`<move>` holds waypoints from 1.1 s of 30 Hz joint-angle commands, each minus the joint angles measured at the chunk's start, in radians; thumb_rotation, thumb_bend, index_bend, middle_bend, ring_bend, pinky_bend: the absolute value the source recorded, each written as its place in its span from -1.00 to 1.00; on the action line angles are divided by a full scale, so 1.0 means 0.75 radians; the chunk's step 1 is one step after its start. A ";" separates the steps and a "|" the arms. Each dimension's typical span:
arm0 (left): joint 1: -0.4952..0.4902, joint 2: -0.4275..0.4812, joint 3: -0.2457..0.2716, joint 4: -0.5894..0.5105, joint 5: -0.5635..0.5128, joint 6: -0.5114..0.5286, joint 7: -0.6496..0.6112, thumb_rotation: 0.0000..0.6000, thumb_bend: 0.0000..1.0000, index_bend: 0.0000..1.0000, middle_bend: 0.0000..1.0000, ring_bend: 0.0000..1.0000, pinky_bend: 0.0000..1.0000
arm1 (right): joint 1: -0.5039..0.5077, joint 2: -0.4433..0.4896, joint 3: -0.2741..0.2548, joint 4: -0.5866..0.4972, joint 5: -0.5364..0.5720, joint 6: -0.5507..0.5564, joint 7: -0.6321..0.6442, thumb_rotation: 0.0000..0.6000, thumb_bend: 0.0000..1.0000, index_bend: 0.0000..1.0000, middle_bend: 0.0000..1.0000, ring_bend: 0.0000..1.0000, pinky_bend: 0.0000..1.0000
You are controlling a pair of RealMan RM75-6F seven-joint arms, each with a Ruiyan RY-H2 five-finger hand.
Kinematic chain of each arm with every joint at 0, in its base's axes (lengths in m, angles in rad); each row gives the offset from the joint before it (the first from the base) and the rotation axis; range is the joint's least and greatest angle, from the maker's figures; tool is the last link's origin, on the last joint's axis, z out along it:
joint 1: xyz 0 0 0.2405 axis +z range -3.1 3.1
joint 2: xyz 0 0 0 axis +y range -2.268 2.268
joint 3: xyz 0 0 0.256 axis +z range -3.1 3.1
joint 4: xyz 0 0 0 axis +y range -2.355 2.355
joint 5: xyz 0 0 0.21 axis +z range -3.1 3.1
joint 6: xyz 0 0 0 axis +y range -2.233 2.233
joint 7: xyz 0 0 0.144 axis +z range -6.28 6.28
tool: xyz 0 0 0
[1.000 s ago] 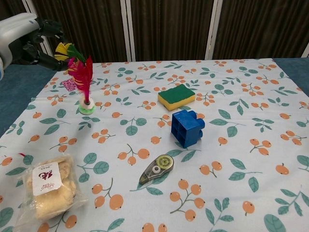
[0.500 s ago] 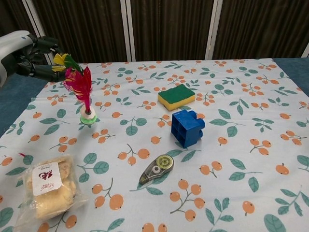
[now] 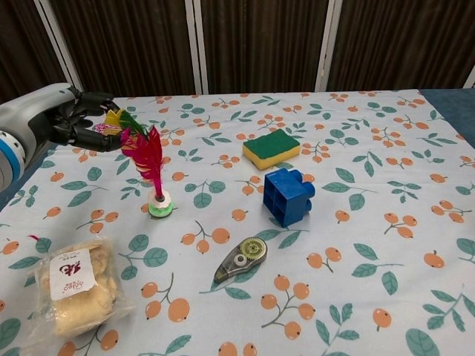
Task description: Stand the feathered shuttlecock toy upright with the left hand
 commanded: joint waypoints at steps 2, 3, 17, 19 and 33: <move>0.009 0.019 0.010 -0.014 -0.014 -0.022 -0.004 1.00 -0.22 -0.10 -1.00 -1.00 -1.00 | 0.000 -0.001 -0.001 0.000 -0.001 0.001 -0.001 1.00 -0.78 -0.90 -1.00 -1.00 -1.00; 0.011 0.025 0.011 -0.019 -0.018 -0.027 -0.005 1.00 -0.26 -0.16 -1.00 -1.00 -1.00 | 0.000 -0.001 -0.001 0.000 -0.001 0.001 -0.002 1.00 -0.78 -0.90 -1.00 -1.00 -1.00; 0.033 0.198 0.039 -0.122 0.251 0.031 0.063 1.00 -0.49 -0.82 -1.00 -1.00 -1.00 | 0.001 -0.001 0.001 0.003 0.005 -0.001 -0.008 1.00 -0.78 -0.90 -1.00 -1.00 -1.00; 0.044 0.256 0.066 -0.137 0.323 0.065 0.135 1.00 -0.49 -0.82 -1.00 -1.00 -1.00 | 0.001 0.000 0.001 0.002 0.005 -0.001 -0.007 1.00 -0.78 -0.90 -1.00 -1.00 -1.00; 0.335 0.661 0.390 -0.074 0.766 0.356 0.308 1.00 -0.56 -0.89 -1.00 -1.00 -1.00 | -0.001 -0.014 -0.002 0.016 -0.009 0.010 -0.046 1.00 -0.78 -0.90 -1.00 -1.00 -1.00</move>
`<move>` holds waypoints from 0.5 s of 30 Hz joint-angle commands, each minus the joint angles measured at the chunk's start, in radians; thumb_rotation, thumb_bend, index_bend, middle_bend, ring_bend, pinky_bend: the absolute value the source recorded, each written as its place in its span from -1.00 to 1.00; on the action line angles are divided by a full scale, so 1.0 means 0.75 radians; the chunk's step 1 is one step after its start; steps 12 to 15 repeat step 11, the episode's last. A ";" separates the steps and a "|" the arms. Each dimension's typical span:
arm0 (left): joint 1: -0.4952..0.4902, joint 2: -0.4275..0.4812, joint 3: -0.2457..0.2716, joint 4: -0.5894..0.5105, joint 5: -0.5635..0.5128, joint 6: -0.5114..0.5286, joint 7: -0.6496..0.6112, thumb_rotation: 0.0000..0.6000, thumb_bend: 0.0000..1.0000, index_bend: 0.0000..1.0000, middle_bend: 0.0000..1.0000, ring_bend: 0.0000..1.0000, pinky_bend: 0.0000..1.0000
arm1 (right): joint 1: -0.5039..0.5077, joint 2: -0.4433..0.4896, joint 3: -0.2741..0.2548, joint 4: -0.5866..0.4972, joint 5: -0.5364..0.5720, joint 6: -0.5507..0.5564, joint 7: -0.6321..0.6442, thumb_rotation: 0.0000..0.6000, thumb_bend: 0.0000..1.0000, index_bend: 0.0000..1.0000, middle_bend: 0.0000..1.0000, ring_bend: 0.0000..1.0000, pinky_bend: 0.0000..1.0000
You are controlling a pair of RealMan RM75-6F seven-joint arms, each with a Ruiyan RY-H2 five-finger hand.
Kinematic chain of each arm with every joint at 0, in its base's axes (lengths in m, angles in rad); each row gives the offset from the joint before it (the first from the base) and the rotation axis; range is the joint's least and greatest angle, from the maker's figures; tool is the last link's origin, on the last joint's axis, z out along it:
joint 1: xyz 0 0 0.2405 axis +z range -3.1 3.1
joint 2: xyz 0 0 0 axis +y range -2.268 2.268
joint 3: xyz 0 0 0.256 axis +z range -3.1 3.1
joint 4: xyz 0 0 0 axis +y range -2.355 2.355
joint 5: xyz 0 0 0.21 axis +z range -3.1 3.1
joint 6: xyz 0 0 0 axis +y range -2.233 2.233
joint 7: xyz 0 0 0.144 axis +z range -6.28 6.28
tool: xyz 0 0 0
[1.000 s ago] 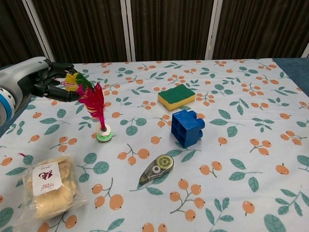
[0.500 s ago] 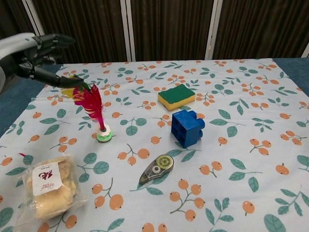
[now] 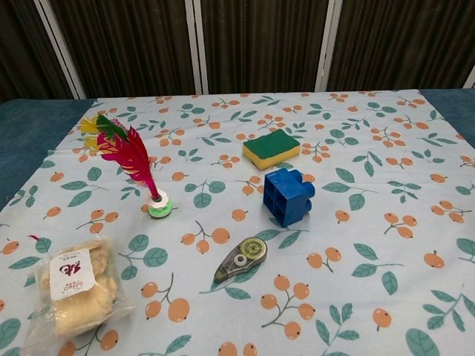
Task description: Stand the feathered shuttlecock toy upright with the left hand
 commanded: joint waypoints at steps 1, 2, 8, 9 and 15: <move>0.129 0.084 0.122 0.104 0.141 0.123 -0.004 1.00 -0.59 -0.91 -1.00 -1.00 -1.00 | 0.000 -0.006 0.001 0.003 -0.001 0.002 -0.014 1.00 -0.78 -0.90 -1.00 -1.00 -1.00; 0.152 0.093 0.142 0.126 0.152 0.138 -0.009 1.00 -0.63 -0.93 -1.00 -1.00 -1.00 | 0.000 -0.008 0.001 0.004 -0.002 0.003 -0.019 1.00 -0.78 -0.90 -1.00 -1.00 -1.00; 0.280 0.123 0.251 0.254 0.166 0.178 -0.103 1.00 -0.72 -1.00 -1.00 -1.00 -1.00 | -0.003 -0.020 0.003 0.013 -0.007 0.014 -0.058 1.00 -0.78 -0.90 -1.00 -1.00 -1.00; 0.297 0.126 0.267 0.270 0.159 0.168 -0.124 1.00 -0.73 -1.00 -1.00 -1.00 -1.00 | -0.004 -0.021 0.004 0.016 -0.010 0.019 -0.063 1.00 -0.78 -0.90 -1.00 -1.00 -1.00; 0.316 0.131 0.280 0.294 0.158 0.158 -0.148 1.00 -0.73 -1.00 -1.00 -1.00 -1.00 | -0.005 -0.022 0.005 0.020 -0.014 0.026 -0.065 1.00 -0.78 -0.90 -1.00 -1.00 -1.00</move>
